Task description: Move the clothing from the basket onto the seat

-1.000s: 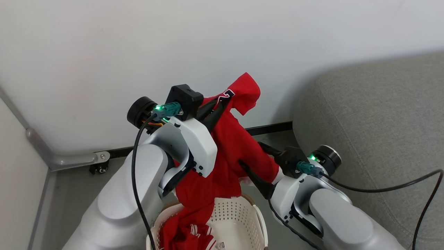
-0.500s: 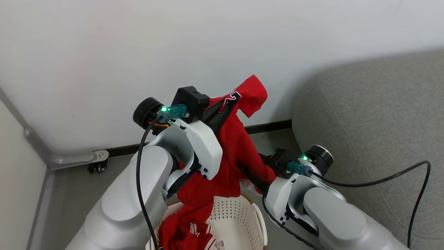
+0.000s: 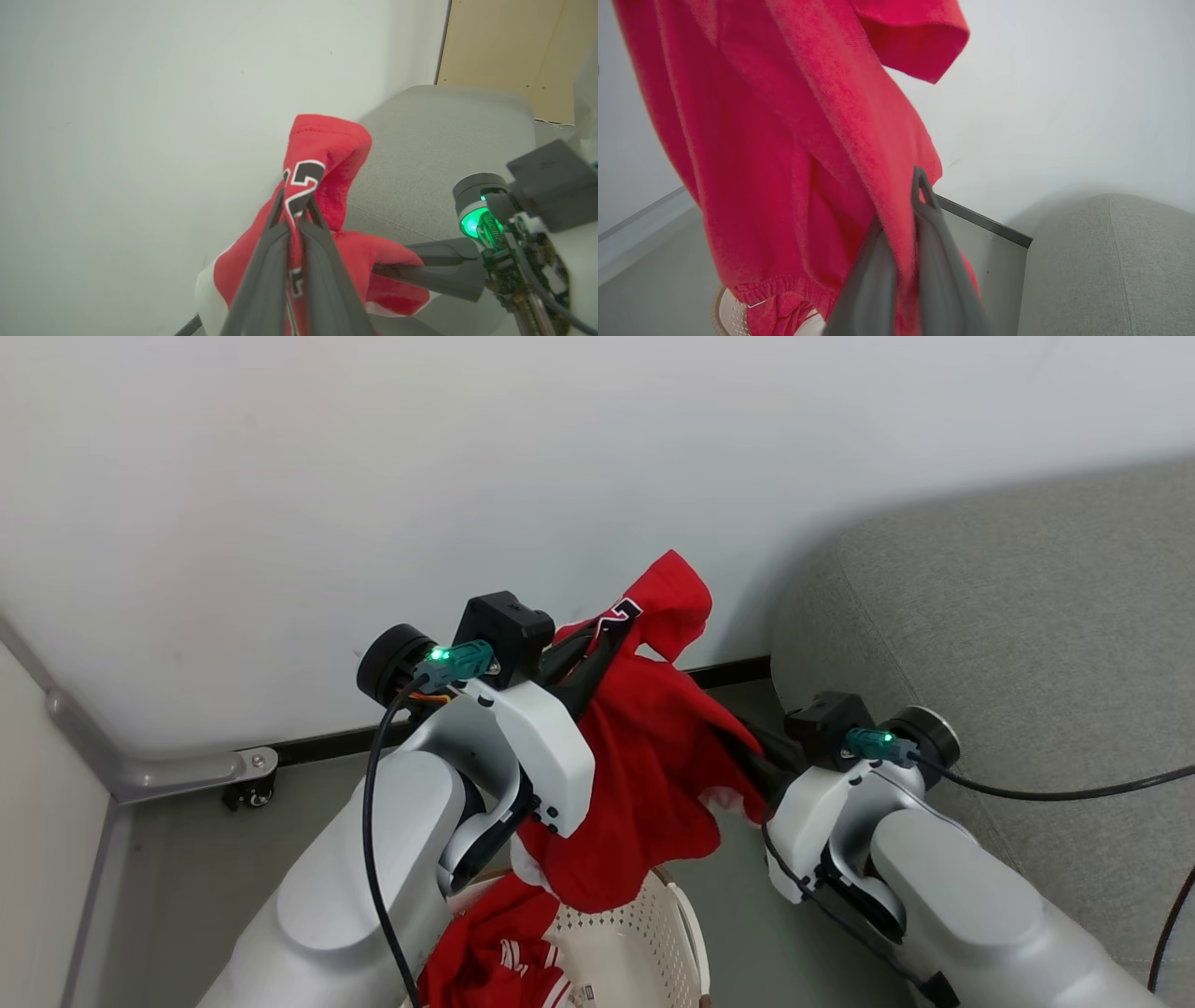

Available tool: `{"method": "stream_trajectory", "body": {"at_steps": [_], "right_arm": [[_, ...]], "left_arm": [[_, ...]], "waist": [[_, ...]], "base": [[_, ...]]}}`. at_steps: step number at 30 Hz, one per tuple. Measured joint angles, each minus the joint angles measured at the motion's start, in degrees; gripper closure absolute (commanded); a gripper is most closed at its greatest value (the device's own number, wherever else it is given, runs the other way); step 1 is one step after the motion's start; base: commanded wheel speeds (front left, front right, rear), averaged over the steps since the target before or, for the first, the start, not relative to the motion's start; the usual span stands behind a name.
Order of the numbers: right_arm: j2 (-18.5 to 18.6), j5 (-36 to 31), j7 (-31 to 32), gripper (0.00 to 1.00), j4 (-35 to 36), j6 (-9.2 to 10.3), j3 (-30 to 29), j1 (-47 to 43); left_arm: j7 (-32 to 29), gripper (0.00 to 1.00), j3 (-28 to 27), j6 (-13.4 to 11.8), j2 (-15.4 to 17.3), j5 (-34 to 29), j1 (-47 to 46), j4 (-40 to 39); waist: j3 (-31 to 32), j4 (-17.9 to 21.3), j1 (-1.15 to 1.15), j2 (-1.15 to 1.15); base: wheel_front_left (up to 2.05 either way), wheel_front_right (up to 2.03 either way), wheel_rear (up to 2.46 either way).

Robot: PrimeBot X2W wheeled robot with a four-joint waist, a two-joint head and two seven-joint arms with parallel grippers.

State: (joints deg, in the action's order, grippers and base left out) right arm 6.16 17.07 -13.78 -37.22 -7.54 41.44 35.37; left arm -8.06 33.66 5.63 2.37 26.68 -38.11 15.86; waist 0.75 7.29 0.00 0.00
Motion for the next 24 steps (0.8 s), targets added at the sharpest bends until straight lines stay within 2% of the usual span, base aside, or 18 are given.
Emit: {"method": "stream_trajectory", "body": {"at_steps": [1,24], "right_arm": [[0.3,0.1,0.0,1.00,0.1,0.00,-0.6,0.0],[12.3,-0.7,-0.4,1.00,5.5,0.00,-16.0,-2.4]], "left_arm": [[0.2,0.01,-0.1,-0.2,0.0,0.1,0.2,0.0],[4.2,0.00,1.3,-0.4,-0.1,1.6,5.6,0.8]], "waist": [[0.0,0.1,0.00,0.00],[0.8,5.7,0.00,0.00]], "base": [[0.00,0.00,0.00],[0.00,0.00,0.00]]}}
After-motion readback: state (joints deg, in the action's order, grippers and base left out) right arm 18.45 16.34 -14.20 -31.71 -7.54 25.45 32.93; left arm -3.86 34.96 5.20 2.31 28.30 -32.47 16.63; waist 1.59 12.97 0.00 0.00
